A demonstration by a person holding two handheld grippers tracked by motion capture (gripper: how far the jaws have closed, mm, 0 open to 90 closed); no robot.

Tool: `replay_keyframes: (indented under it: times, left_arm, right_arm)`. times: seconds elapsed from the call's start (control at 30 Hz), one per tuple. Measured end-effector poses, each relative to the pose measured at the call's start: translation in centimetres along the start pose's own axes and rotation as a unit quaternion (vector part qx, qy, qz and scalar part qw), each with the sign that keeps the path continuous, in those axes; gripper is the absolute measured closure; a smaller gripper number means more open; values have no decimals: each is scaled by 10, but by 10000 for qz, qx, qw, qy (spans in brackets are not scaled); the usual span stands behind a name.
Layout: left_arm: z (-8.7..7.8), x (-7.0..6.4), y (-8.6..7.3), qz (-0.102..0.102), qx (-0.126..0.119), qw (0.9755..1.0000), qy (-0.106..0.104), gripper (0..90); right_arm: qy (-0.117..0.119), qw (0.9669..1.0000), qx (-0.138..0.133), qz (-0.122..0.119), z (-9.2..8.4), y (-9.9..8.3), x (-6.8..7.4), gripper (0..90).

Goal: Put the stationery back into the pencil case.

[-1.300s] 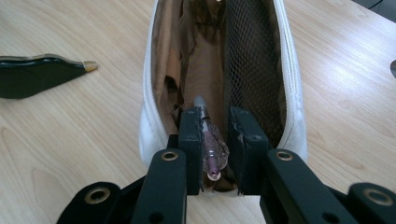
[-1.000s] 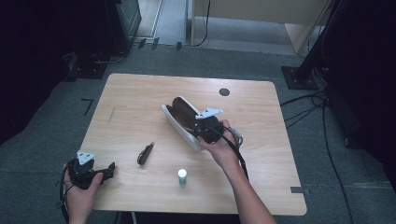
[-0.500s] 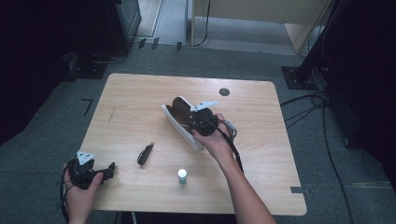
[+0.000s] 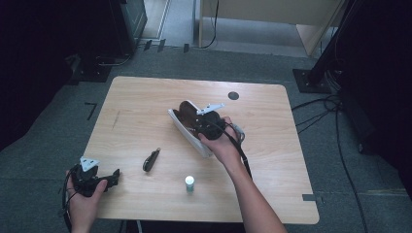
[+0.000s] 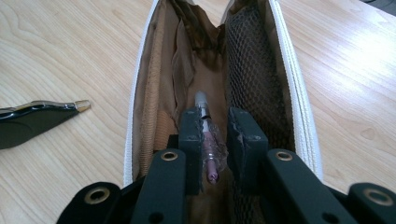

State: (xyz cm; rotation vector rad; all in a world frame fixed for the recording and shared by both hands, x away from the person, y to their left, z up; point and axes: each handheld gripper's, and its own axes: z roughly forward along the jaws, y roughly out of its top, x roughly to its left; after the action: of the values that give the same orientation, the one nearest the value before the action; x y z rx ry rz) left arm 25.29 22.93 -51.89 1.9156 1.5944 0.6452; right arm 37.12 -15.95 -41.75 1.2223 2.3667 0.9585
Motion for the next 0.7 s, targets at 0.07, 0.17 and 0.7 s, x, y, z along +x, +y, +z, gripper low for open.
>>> replay_keyframes:
  times: [0.07,0.17,0.7]
  left_arm:
    - [0,0,0,1,2,10000,-1,0]
    - [0,0,0,0,0,10000,0,0]
    - [0,0,0,-1,-1,10000,1,0]
  right_arm:
    - [27,10000,-28,23,0,0,0,758]
    - [30,10000,-57,39,-1,0,-1,753]
    - [156,9993,-345,-36,-25,1,5,784]
